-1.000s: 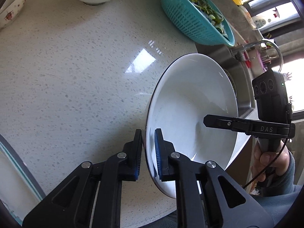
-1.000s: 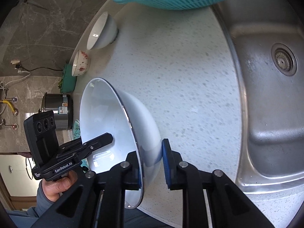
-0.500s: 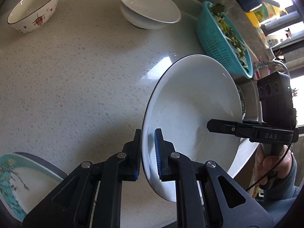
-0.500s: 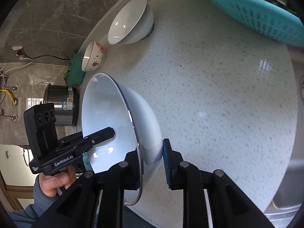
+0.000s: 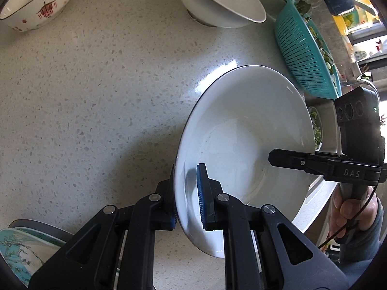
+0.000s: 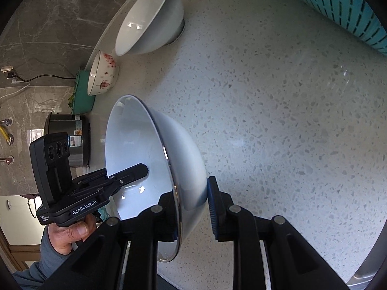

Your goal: Organize plates and bowls

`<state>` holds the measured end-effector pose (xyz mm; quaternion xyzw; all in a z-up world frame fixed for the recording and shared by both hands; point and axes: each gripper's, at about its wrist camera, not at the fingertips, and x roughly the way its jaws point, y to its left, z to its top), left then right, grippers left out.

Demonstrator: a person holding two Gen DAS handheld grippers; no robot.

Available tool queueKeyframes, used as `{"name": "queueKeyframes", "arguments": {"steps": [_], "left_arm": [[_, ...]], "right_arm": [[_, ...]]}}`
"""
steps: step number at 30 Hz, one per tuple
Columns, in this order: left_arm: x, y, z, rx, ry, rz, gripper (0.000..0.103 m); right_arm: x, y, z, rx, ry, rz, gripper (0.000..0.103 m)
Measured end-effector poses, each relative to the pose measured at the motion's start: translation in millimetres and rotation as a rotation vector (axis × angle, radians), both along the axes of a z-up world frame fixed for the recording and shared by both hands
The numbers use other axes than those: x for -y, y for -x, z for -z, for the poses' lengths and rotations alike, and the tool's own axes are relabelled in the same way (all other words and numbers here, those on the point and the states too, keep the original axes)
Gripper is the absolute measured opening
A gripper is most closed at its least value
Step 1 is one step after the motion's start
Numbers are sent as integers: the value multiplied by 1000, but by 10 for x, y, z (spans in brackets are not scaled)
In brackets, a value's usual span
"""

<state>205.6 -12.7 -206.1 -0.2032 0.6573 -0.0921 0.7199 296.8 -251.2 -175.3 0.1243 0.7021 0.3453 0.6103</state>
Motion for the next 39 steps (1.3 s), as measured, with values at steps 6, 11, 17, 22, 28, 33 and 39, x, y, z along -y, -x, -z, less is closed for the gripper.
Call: {"name": "queueKeyframes", "arguments": {"steps": [6,11,17,22,28,33,39], "left_arm": [[30,-84,-12,6,-11,0,11],[88,-36,-49,11,-11,-39,26],[-31,98,-156,35,-40,-65,82],[-125,226,-315,42,-41,-96,82],[-359,279,-874,117,-8,-99,83],[-715,-256,-1282,217,-62,-106,88],[-786,-1136,-1152,213,-47,-72,88]], "right_arm": [[26,2,36,-13,-8,4,23],[28,27,63,-23,-37,3,26],[45,55,22,-8,-67,2,39],[187,70,-85,21,-77,35,51],[581,18,-544,91,-115,107,53],[600,-402,-1176,202,-158,136,64],[-18,-904,-1301,218,-128,159,66]]}}
